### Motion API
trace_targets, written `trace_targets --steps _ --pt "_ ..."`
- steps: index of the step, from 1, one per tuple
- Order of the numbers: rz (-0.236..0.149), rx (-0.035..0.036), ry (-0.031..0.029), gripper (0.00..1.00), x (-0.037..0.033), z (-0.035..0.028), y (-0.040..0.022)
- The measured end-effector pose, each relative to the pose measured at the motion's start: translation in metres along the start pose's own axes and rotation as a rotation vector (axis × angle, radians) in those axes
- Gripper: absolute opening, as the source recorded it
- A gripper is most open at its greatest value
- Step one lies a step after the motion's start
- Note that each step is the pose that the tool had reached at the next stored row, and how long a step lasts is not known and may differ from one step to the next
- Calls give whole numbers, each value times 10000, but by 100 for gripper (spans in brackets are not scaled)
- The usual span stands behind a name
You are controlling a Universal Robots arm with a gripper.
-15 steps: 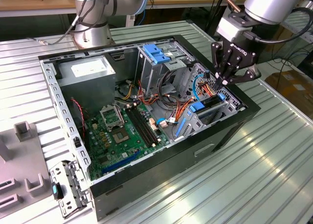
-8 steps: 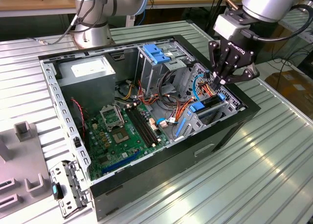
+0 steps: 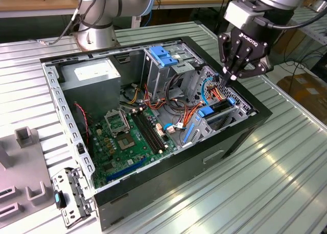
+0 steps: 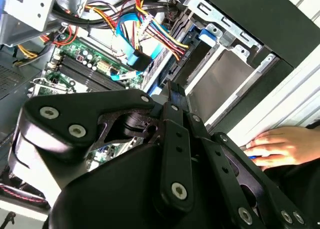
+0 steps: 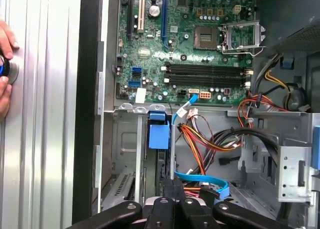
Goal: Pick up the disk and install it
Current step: 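Insert the second disk wire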
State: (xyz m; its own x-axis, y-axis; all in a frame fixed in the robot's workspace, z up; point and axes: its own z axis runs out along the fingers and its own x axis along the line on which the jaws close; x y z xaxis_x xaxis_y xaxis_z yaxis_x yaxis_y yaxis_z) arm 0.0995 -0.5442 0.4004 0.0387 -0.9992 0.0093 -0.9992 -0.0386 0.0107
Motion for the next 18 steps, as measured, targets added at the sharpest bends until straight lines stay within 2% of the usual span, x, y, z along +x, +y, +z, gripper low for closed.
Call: trace_targets --steps 2,3,4,6,9,11,12,15,18 --pt "-18 0 14 11 -52 -30 -1" --pt "-20 -3 73 11 -120 -50 -4" --pt "-18 -10 168 11 -192 -63 -6" --pt "-19 -24 454 11 -368 -67 -14" --pt "-19 -25 481 11 -397 -68 -14" --pt "-17 -29 586 11 -438 -68 -16" --pt "-16 -34 697 11 -473 -68 -18" --pt "-15 -39 827 11 -518 -62 -20" --pt "-13 -43 930 11 -543 -44 -24"
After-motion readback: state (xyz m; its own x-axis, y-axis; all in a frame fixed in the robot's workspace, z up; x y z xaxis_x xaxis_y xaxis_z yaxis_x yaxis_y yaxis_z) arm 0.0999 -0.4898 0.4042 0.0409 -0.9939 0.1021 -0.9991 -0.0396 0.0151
